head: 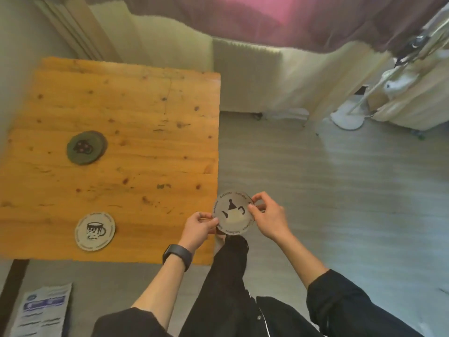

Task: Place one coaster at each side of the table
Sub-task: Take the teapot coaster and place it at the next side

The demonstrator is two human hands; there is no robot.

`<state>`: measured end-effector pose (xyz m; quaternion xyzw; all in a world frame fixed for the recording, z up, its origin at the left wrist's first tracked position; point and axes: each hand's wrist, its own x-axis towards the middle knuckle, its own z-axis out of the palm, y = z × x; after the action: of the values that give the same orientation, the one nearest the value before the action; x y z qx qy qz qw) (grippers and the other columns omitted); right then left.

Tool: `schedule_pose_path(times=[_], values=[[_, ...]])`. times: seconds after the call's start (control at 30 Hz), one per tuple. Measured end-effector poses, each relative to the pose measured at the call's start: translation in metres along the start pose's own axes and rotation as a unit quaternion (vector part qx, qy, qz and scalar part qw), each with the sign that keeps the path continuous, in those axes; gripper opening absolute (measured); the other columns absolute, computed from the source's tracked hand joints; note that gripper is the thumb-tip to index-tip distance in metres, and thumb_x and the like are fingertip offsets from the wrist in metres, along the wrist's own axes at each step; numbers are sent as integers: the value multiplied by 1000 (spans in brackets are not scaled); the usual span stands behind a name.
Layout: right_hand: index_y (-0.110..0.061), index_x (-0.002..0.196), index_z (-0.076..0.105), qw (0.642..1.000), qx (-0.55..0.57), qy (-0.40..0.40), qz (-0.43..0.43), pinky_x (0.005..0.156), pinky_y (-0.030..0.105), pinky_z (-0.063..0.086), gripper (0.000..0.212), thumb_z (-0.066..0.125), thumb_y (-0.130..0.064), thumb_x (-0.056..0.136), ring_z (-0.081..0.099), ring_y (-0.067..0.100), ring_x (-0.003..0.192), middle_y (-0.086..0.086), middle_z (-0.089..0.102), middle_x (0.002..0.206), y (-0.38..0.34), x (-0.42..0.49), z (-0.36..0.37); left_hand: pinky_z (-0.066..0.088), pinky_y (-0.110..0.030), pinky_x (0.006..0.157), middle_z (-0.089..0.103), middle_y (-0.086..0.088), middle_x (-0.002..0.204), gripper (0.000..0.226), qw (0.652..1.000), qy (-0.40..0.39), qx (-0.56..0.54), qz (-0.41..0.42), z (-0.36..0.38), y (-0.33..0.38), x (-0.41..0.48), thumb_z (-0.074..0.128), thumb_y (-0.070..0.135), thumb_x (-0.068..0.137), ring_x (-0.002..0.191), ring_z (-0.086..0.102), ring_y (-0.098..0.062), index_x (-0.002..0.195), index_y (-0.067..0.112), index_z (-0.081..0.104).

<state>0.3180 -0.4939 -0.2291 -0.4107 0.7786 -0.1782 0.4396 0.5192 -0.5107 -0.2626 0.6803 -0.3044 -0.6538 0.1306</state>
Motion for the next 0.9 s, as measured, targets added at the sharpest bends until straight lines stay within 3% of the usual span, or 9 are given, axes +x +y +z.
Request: schedule_pose_path(times=[0.13, 0.3, 0.43, 0.6, 0.67, 0.8, 0.9], values=[[-25, 110, 62, 995, -73, -49, -51, 59, 19, 42, 14, 61, -32, 98, 61, 12, 82, -5, 65, 89, -46, 77, -10, 47, -18, 49, 65, -8, 98, 19, 997, 53, -53, 0, 2, 36, 45, 61, 18, 95, 73, 63, -15, 109, 6, 55], [-22, 116, 63, 976, -147, -112, -111, 63, 20, 44, 21, 61, -31, 97, 62, 14, 90, -4, 67, 99, -98, 160, -1, 54, -40, 81, 68, -6, 100, 10, 987, 142, -69, -28, -4, 63, 94, 62, 32, 92, 93, 65, -27, 93, 23, 56], [-19, 120, 63, 948, -212, -184, -147, 74, 31, 50, 25, 62, -29, 97, 60, 16, 91, 0, 70, 107, -125, 207, 26, 46, -34, 75, 62, -3, 99, 12, 968, 207, -110, -85, -9, 71, 114, 57, 30, 96, 89, 57, -23, 100, 20, 56], [-17, 122, 62, 895, -306, -263, -192, 76, 31, 47, 26, 61, -28, 98, 57, 15, 88, -1, 65, 103, -146, 254, 57, 45, -31, 77, 65, -5, 112, 16, 926, 276, -212, -148, -2, 70, 137, 59, 27, 95, 92, 56, -23, 108, 17, 63], [-18, 120, 63, 882, -318, -277, -211, 75, 32, 50, 25, 60, -28, 97, 57, 15, 88, -2, 64, 102, -155, 273, 65, 46, -30, 81, 66, -5, 118, 23, 906, 300, -255, -155, 2, 78, 149, 60, 26, 95, 102, 61, -26, 115, 16, 63], [-20, 120, 61, 856, -327, -312, -251, 64, 24, 45, 24, 59, -29, 98, 59, 15, 89, -4, 62, 102, -173, 316, 76, 52, -38, 93, 68, -7, 120, 22, 860, 355, -332, -155, 10, 101, 172, 62, 25, 94, 107, 63, -27, 113, 14, 65], [-21, 120, 60, 828, -350, -344, -270, 64, 24, 46, 25, 59, -31, 98, 59, 14, 88, -4, 62, 103, -178, 342, 82, 54, -34, 81, 71, -3, 109, 18, 840, 400, -316, -187, 20, 115, 185, 59, 30, 94, 96, 66, -25, 106, 20, 68]])
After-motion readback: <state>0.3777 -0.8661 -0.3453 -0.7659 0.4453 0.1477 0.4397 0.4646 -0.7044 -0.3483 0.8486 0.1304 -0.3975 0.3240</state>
